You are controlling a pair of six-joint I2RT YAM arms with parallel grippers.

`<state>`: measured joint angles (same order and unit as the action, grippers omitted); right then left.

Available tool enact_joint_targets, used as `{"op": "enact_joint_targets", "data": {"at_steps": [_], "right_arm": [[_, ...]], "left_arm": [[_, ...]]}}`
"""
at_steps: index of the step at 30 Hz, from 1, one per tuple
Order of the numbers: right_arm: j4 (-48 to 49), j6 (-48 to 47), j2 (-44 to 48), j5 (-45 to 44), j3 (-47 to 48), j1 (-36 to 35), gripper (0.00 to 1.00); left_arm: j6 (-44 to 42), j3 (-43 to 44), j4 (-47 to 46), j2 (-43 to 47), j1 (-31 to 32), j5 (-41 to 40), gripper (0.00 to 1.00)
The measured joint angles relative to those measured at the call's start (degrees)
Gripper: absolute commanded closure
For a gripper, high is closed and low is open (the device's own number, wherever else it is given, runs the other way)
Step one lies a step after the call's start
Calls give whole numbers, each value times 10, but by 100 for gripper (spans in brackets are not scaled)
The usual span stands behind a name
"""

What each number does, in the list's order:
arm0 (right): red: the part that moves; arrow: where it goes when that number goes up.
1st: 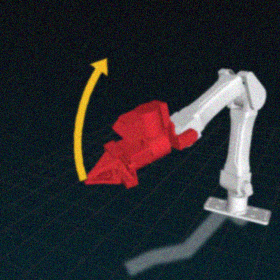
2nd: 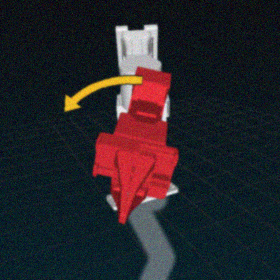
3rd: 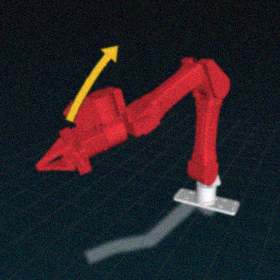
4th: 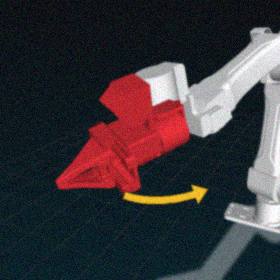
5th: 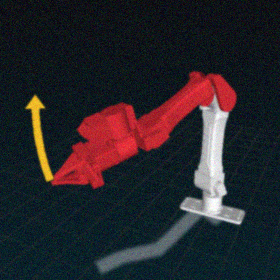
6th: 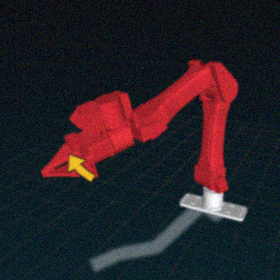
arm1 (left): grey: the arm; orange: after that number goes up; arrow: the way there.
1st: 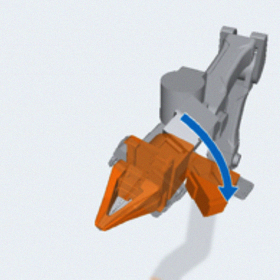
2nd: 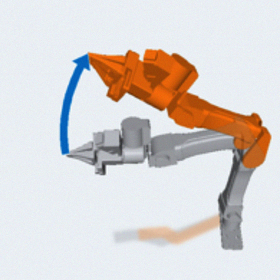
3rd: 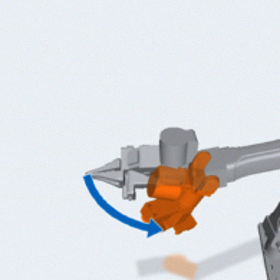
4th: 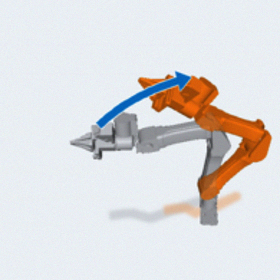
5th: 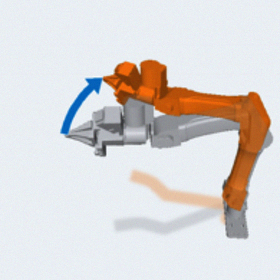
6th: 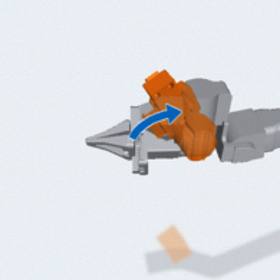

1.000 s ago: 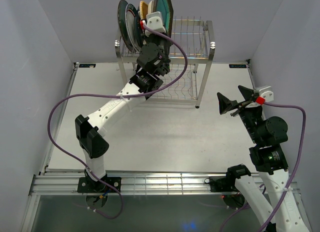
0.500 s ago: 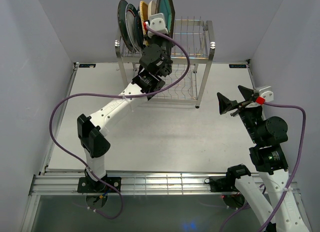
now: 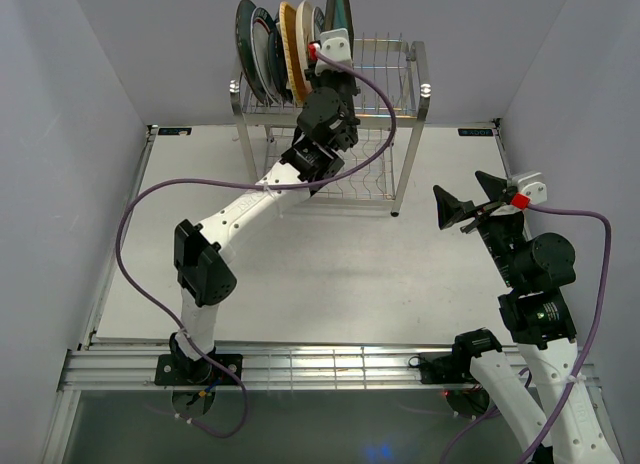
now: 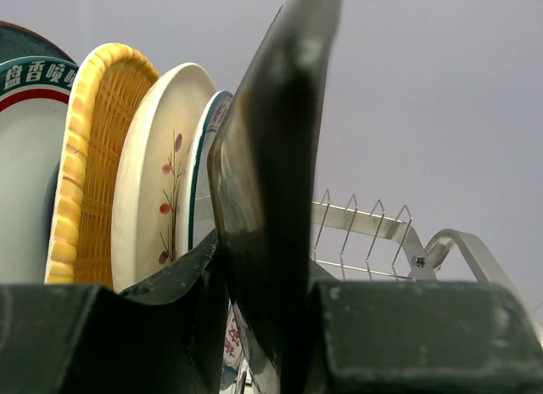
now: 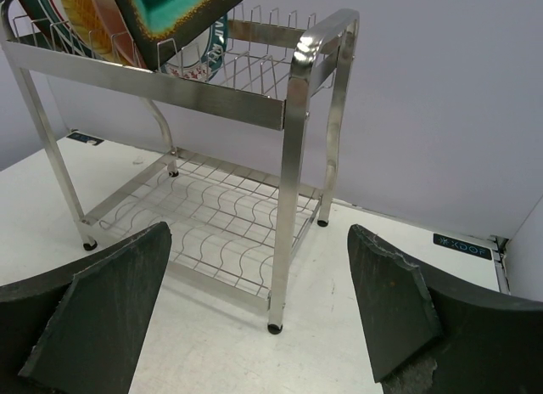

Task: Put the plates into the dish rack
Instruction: Insert the plate into the dish rack.

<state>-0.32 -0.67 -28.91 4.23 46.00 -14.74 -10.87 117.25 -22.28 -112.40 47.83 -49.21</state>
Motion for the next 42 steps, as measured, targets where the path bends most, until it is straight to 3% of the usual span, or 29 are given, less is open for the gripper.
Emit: {"op": "enact_joint_targets", "data": {"at_steps": [16,28,42], "right_arm": [[0,0,0,0,0,0,10],[0,0,0,0,0,-1,10],[0,0,0,0,0,-3,10]], "left_arm": [[-67,56,-15,-71,-1,-21,100],[-47,47,-28,-80,-15,-15,100],[-32,25,-46,-71,-17,-12,64]]}}
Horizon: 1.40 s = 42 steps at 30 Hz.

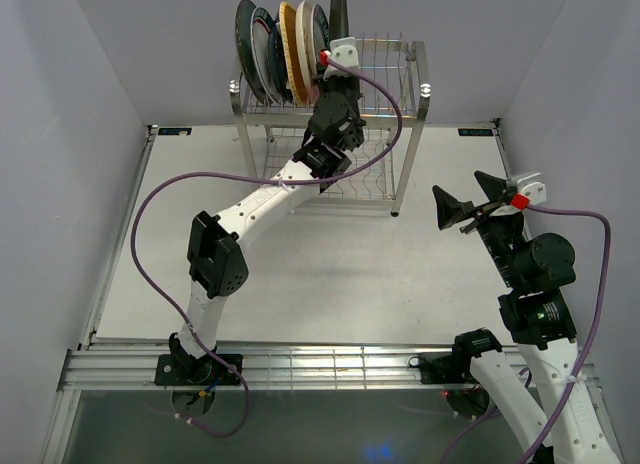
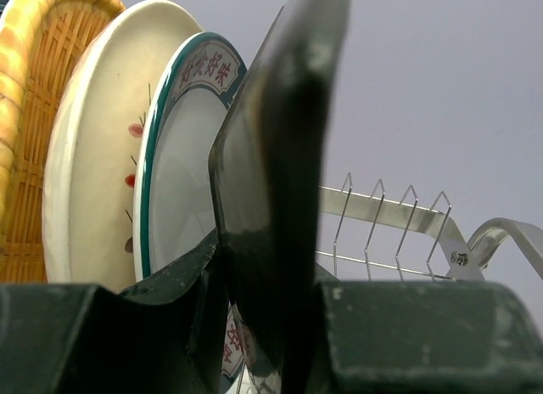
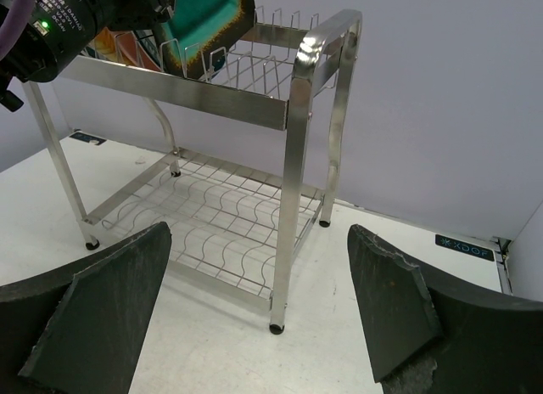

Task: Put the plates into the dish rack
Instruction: Insert the plate into the dish rack.

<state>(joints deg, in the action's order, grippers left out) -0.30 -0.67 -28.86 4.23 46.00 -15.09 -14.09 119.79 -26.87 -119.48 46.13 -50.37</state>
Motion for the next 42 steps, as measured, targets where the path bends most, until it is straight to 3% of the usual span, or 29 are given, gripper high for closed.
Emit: {"op": "enact_joint_targets", "data": {"at_steps": [6,24,28,35,42], "right_arm": [[0,0,0,0,0,0,10],[0,0,0,0,0,0,10],[0,0,0,0,0,0,10],[0,0,-1,0,0,0,10],[0,0,-7,-1,0,0,10]], "left_arm": [[17,-11,-26,10,-2,25,48],[21,-13,-53,49,-6,42,46],[23,-22,-52,56,-6,45,40],[49,-127,-40,146,-5,69,19],[116,-295,-35,316,-3,101,8]]}}
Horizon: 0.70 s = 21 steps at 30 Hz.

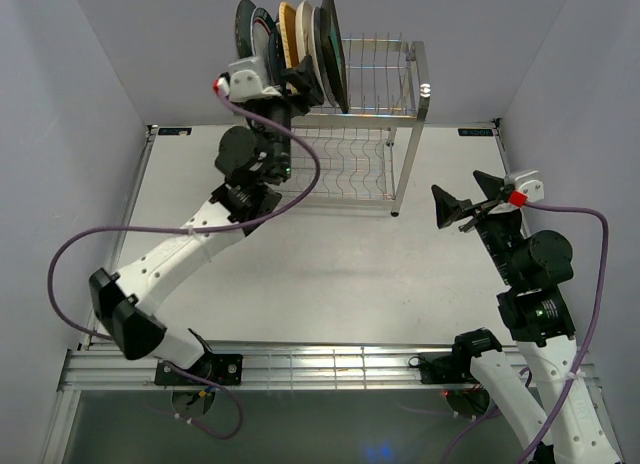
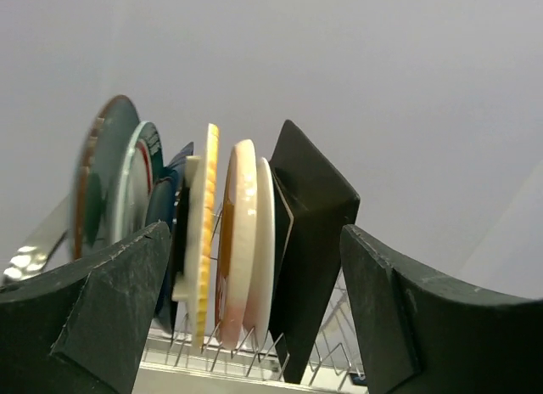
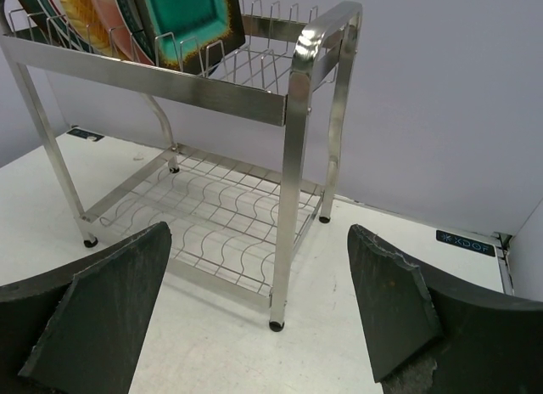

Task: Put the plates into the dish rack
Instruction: Reset both arms

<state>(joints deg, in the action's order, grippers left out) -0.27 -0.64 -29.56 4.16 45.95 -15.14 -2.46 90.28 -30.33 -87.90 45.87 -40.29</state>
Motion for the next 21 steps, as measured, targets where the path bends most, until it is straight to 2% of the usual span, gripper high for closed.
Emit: {"op": "enact_joint_targets", "data": {"at_steps": [8,21], "right_arm": [[4,2,-22,-15,-9,0,10],[8,-23,-90,-24,-12,0,10]], "left_arm": [[90,-189,-18,214,0,19,5],[150,-421,39,370,0,39,2]]}}
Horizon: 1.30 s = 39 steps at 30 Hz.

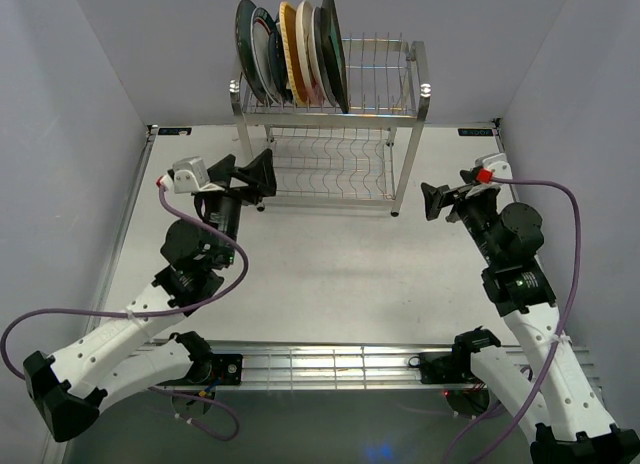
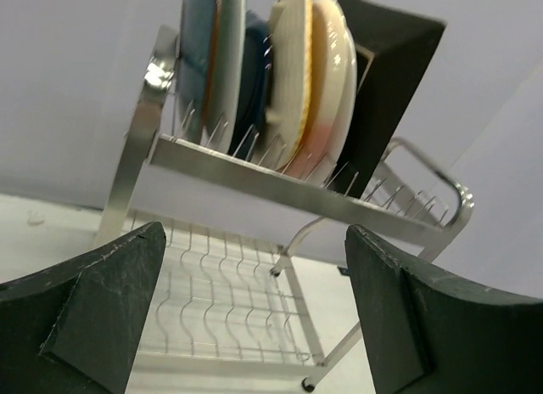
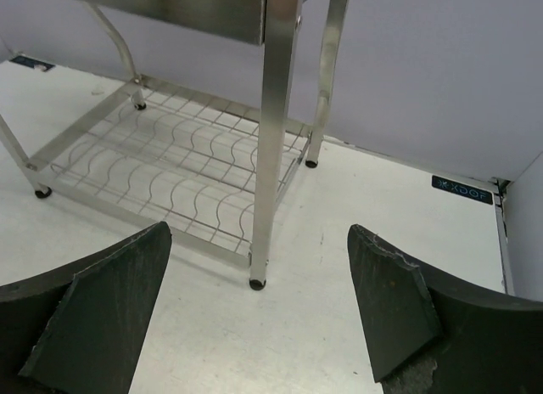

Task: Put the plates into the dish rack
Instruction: Reset both arms

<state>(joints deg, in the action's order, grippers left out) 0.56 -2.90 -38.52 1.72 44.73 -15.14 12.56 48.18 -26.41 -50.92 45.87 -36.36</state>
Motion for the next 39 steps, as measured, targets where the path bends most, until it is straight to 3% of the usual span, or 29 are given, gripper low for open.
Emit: {"op": "enact_joint_targets", "data": {"at_steps": [9,18,24,31,39], "right_arm": [[15,-67,34,29,-130,0,10],[50,-65,101,31,-232,0,10],[74,-64,153,20,-285,0,10],[103,-65,207,10,-322,0,10],[100,-60,203,13,-352,0,10]], "left_arm": [[19,-163,5,118,0,-33,2],[49,-291,9,136,0,-53,2],[75,-370,17,195,0,-58,2],[81,-414,14,262,0,-43,2],[81,-419,3,254,0,-36,2]]}}
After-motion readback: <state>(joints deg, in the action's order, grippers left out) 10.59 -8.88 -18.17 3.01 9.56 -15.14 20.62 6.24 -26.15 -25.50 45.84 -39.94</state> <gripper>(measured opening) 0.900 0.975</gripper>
